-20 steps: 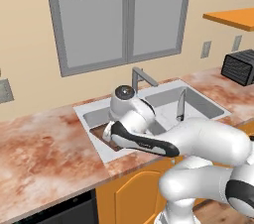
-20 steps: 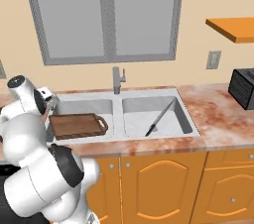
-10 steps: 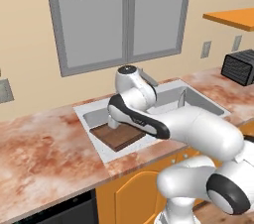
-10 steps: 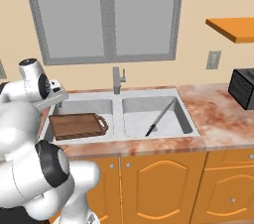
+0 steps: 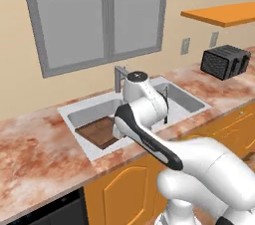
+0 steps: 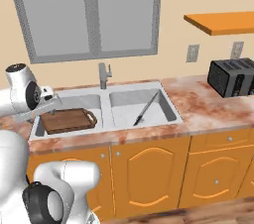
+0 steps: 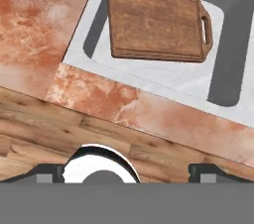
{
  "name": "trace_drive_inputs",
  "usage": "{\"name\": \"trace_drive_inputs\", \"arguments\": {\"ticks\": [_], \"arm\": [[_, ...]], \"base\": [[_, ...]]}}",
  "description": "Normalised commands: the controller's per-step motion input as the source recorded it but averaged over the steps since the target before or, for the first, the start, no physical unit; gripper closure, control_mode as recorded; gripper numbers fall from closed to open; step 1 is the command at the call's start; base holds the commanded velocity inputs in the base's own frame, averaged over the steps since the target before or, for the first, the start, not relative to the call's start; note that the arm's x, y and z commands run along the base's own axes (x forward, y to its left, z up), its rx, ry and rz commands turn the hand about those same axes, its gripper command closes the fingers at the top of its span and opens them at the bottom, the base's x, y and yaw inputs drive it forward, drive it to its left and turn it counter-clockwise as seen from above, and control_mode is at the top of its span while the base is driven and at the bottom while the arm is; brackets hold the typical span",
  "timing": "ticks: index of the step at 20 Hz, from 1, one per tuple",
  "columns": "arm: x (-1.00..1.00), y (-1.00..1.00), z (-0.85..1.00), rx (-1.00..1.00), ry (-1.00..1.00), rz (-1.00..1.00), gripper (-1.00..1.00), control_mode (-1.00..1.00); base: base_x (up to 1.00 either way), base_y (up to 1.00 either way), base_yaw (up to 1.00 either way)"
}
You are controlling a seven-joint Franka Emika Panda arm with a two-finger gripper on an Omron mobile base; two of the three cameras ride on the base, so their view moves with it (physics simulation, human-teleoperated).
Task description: Move the cutting board and knife to the sink. Then move spray from the cabinet to the counter.
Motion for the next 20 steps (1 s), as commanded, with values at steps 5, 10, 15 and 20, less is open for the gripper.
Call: {"name": "trace_drive_inputs", "arguments": {"ticks": [5, 10, 15, 20], "arm": [[0.00, 0.00, 0.00, 0.00, 0.00, 0.00, -1.00, 1.00], [0.00, 0.00, 0.00, 0.00, 0.00, 0.00, -1.00, 1.00], [0.00, 0.00, 0.00, 0.00, 0.00, 0.00, -1.00, 1.00], [0.00, 0.00, 0.00, 0.00, 0.00, 0.00, -1.00, 1.00]], "base": [[-0.48, -0.04, -0.82], [0.00, 0.00, -1.00], [0.00, 0.00, -1.00], [0.00, 0.00, -1.00]]}}
